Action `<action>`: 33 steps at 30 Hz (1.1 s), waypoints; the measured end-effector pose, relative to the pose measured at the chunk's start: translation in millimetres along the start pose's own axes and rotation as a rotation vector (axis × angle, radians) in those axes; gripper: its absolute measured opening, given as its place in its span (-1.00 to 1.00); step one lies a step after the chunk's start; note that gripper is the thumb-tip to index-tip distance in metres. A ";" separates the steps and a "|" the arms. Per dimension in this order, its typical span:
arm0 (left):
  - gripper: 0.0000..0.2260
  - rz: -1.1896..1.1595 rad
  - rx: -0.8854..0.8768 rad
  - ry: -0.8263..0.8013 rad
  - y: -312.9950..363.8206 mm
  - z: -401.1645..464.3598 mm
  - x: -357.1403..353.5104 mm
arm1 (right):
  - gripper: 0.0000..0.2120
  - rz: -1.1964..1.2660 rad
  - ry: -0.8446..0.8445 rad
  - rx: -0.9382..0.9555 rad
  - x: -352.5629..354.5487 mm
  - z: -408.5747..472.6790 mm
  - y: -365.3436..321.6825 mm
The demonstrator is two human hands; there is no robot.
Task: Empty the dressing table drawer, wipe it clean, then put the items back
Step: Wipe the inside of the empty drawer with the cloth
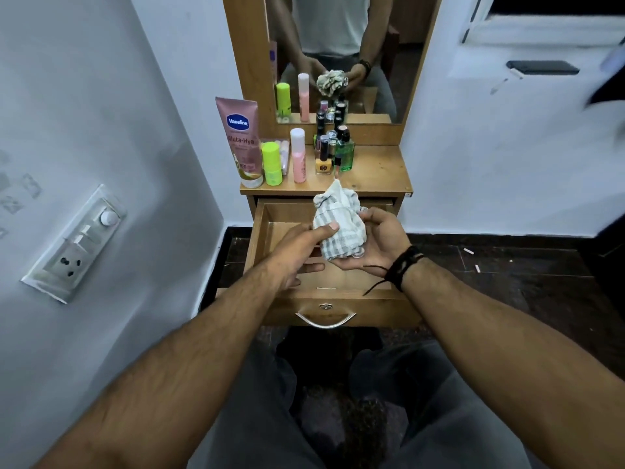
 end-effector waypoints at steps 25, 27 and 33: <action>-0.57 0.013 -0.263 -0.120 32.4 35.6 -8.2 | -0.70 -0.696 0.117 0.007 56.6 -35.1 -57.3; -0.56 -0.030 -0.140 -0.130 25.1 43.2 -14.2 | -0.65 -0.604 0.129 -0.013 62.7 -34.0 -59.4; -0.71 0.067 -0.046 -0.042 14.9 51.3 -52.2 | -0.85 -0.510 0.324 -0.057 87.0 -33.6 -61.0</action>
Point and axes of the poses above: each hand's wrist, its own z-axis towards the middle knuckle, its own x-axis out of the back of the hand, y = z × x, the point moved 2 cm from there along z, towards the middle knuckle, and after that the axes turned 12 degrees about -z, right-handed, at the moved point
